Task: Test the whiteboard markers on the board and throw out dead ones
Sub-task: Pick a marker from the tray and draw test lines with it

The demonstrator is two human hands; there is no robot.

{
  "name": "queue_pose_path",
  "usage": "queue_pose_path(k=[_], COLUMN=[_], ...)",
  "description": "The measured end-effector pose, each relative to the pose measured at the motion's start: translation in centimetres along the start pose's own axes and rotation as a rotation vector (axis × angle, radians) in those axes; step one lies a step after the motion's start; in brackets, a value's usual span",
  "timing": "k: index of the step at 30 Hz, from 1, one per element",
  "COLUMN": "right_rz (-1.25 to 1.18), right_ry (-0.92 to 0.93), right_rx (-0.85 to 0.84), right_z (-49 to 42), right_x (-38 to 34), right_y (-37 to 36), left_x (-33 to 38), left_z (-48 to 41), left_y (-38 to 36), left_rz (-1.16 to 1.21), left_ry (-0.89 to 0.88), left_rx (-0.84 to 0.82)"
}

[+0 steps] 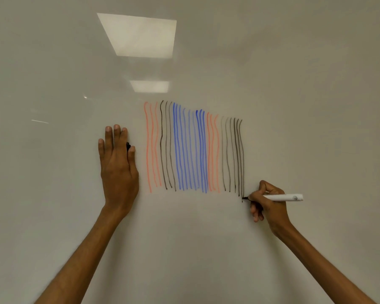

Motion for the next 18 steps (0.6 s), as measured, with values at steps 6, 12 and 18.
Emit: queue_pose_path(k=[6,12,18], right_rz=[-0.099,-0.198,-0.177], right_ry=[-0.115,-0.346,-0.621], right_rx=[-0.037,-0.115,-0.218], right_z=[1.6,11.1,25.8], right_x=[0.9,5.0,8.6], right_y=[-0.2,-2.6,-4.7], left_x=[0.1,3.2,8.1], left_z=[6.4,16.5,31.5], left_y=[1.6,4.8,9.4], left_rz=[0.102,0.288,0.422], left_ry=[0.104,0.503,0.959], left_rx=[-0.091,-0.201,-0.429])
Point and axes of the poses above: each hand's wrist, its own z-axis away from the middle knuckle, its own y-axis out of the back of the hand, x = y × z, the point moved 3 cm from there along -z, towards the middle knuckle, and after that the axes turned 13 degrees about z, right-handed, at the moved point
